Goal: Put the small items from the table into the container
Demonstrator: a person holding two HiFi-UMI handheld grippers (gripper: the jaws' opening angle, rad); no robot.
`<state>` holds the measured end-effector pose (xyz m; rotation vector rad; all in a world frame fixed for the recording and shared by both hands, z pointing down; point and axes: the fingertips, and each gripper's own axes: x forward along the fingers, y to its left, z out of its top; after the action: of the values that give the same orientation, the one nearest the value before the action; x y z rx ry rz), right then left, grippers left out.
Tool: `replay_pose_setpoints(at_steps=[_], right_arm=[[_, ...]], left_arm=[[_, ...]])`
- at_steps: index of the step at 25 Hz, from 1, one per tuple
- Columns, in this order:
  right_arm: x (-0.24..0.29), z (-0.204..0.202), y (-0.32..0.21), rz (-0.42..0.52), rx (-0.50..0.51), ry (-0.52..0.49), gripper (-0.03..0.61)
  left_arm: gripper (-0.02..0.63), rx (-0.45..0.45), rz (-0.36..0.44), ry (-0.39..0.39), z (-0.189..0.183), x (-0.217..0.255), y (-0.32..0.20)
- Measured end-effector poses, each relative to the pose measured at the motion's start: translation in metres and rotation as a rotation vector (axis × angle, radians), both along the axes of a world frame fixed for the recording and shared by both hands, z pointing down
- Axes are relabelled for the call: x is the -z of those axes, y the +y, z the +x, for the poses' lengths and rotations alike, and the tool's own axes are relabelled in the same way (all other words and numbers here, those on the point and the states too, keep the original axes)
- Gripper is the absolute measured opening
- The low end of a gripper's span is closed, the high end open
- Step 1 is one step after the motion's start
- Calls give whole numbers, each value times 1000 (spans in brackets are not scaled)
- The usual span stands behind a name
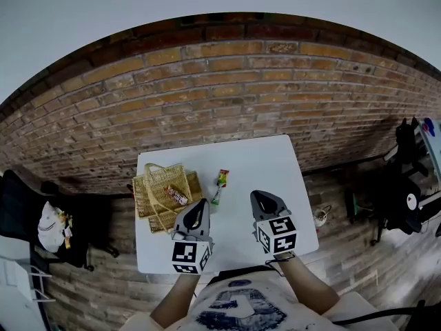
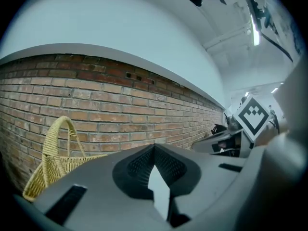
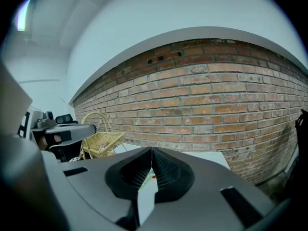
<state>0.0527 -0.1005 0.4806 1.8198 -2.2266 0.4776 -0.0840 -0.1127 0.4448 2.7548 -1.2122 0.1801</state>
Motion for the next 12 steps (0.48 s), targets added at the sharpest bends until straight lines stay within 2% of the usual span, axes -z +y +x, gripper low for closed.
replay_pose_setpoints(at_steps=[6, 12], right_arm=[[-12, -5, -17, -32, 25, 6, 21], [-33, -9, -40, -96, 104, 15, 21]], left_arm=[[48, 23, -29, -8, -6, -12, -11], [48, 64, -56, -13, -4, -22, -24]])
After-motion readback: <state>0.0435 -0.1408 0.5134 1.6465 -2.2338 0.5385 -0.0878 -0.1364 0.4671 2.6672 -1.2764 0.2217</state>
